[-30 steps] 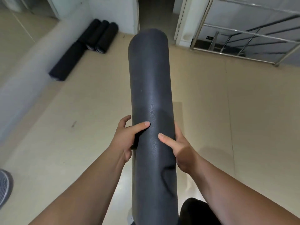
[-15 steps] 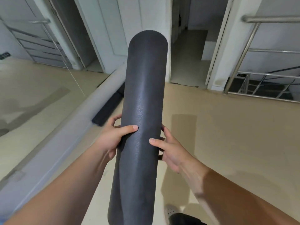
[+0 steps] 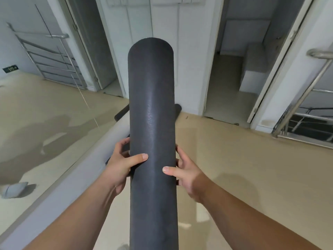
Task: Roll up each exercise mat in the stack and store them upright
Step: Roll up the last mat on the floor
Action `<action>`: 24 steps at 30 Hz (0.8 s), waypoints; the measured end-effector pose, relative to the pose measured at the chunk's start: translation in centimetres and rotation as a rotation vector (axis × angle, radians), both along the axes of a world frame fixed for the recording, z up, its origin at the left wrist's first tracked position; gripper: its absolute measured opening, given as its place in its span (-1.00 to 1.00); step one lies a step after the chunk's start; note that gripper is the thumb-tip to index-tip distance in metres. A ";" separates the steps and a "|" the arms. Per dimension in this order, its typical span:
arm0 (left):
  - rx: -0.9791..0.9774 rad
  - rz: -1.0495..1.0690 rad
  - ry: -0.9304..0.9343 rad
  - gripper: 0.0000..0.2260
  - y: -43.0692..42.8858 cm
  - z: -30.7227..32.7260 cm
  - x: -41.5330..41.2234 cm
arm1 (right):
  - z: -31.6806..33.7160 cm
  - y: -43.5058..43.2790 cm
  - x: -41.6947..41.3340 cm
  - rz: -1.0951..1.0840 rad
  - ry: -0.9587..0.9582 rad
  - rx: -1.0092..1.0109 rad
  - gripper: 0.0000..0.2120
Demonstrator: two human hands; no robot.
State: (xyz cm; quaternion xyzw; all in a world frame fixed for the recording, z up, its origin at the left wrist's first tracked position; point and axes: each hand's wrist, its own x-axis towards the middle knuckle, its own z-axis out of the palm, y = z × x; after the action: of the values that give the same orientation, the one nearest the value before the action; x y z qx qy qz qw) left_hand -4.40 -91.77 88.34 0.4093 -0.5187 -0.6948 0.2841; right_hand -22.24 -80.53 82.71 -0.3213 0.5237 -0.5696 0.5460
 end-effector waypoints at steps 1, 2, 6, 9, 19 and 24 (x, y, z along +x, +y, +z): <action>-0.005 -0.020 0.012 -0.18 -3.2 -0.2 0.1 | -0.1 -2.8 0.3 -0.013 0.001 -0.010 -0.18; -0.005 -0.038 0.019 -0.20 -6.4 -0.2 0.2 | -0.1 -5.5 0.5 -0.024 0.003 -0.009 -0.17; 0.009 -0.112 0.011 -0.27 -17.6 0.1 0.1 | 0.8 -14.7 1.2 -0.121 0.004 0.022 -0.08; 0.026 -0.154 -0.021 -0.27 -24.9 -0.2 -1.8 | 0.7 -20.8 0.7 -0.203 0.003 0.051 -0.03; 0.085 -0.266 -0.112 -0.05 -46.4 -6.4 -12.6 | -7.2 -40.9 -9.2 -0.204 -0.087 0.124 -0.06; 0.143 -0.286 -0.164 -0.09 -55.4 -12.4 -16.1 | -12.4 -49.5 -13.7 -0.154 -0.096 0.212 -0.01</action>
State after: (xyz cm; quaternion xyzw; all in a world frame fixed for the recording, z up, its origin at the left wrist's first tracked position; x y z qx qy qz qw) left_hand -20.49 -147.20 75.94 0.4057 -0.5423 -0.7275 0.1096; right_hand -35.90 -130.00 70.33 -0.1930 0.5773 -0.5660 0.5561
